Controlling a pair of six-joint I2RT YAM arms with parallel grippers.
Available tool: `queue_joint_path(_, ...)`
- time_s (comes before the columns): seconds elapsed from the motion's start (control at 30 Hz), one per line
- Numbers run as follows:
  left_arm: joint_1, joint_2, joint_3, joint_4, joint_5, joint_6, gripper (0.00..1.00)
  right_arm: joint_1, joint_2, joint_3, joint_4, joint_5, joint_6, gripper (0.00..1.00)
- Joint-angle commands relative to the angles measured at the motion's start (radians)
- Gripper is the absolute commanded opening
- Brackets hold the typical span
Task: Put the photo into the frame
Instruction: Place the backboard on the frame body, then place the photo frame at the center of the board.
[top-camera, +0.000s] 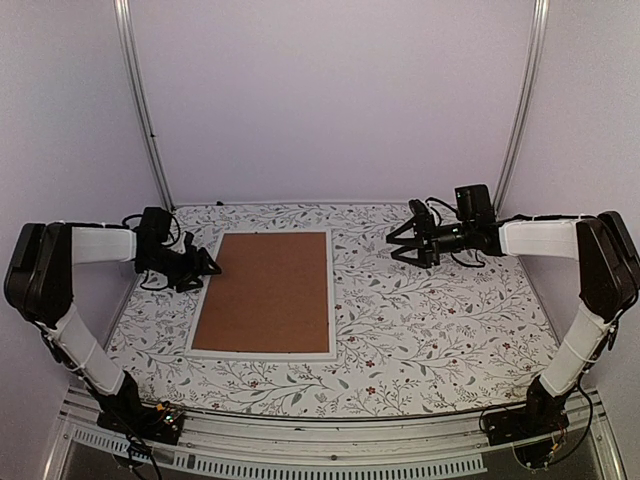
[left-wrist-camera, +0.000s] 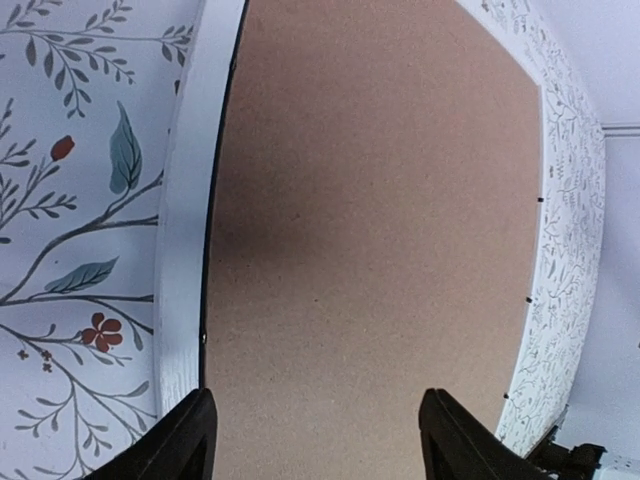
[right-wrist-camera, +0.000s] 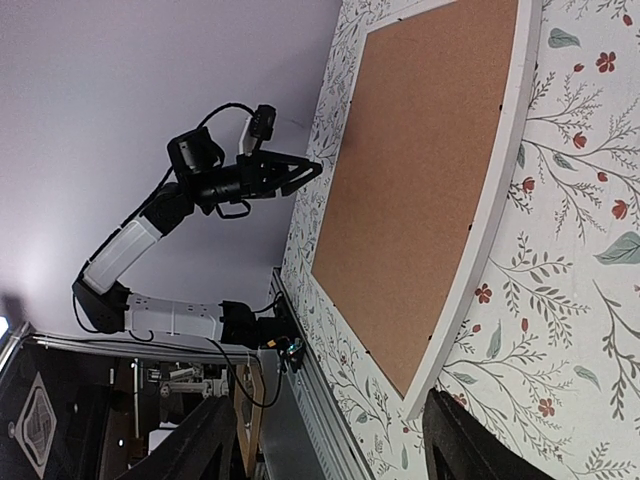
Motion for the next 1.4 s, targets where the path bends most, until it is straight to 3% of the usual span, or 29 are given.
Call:
queue_joint_path(0.0, -0.012, -0.040, 0.038, -0.036, -0.060, 0.029, 0.72, -0.003, 0.019, -0.002, 0.020, 0.005, 0.004, 0.68)
queue_joint_path(0.33, -0.024, -0.035, 0.026, -0.055, -0.223, 0.042, 0.72, -0.002, 0.014, 0.022, -0.097, 0.093, -0.067, 0.68)
queue_joint_path(0.9, -0.088, 0.028, -0.087, 0.048, -0.204, -0.003, 0.72, 0.072, 0.090, 0.070, -0.201, 0.243, -0.160, 0.79)
queue_joint_path(1.37, -0.286, 0.086, -0.091, 0.120, -0.180, -0.056, 0.71, 0.257, 0.299, 0.164, -0.211, 0.533, -0.159, 0.82)
